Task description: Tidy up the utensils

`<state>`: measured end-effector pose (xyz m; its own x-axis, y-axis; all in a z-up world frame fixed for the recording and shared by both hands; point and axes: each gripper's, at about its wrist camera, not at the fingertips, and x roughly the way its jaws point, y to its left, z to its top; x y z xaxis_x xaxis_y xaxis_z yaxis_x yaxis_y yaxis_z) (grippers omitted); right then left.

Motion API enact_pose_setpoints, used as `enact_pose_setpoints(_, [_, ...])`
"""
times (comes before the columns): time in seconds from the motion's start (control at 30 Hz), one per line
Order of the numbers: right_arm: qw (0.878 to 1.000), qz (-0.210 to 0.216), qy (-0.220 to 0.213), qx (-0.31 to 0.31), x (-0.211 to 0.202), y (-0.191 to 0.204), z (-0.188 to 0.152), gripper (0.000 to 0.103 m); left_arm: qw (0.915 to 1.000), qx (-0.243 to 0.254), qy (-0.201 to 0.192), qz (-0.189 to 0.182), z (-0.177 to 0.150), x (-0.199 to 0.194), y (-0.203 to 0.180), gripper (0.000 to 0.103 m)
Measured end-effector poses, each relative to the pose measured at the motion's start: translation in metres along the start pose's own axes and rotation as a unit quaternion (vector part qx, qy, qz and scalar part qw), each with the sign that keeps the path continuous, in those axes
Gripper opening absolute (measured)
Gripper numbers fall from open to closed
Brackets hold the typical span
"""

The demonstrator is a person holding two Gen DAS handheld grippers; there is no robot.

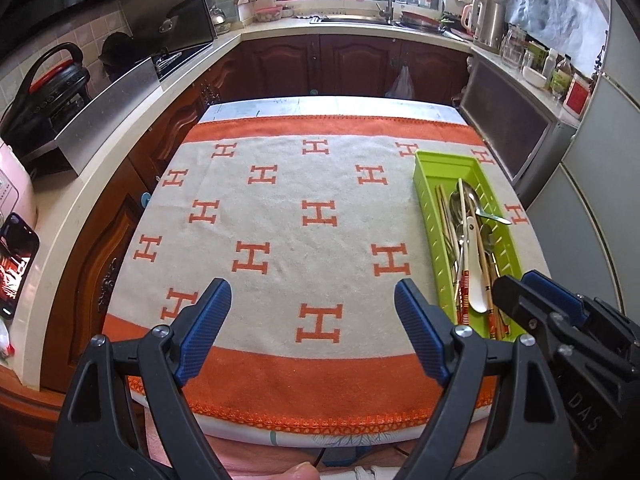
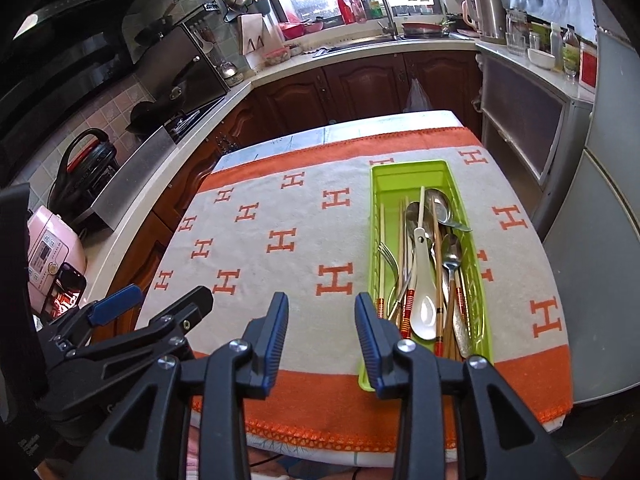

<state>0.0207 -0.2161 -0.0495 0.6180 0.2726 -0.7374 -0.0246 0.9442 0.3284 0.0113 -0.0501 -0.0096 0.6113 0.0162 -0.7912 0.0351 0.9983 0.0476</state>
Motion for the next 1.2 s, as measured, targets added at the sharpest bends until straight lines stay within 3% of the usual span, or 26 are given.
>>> enact_pose_setpoints(1.2, [1.000, -0.008, -0.019, -0.002, -0.003, 0.015, 0.001, 0.036, 0.9996, -0.015, -0.022, 0.009, -0.001, -0.011, 0.017, 0.082])
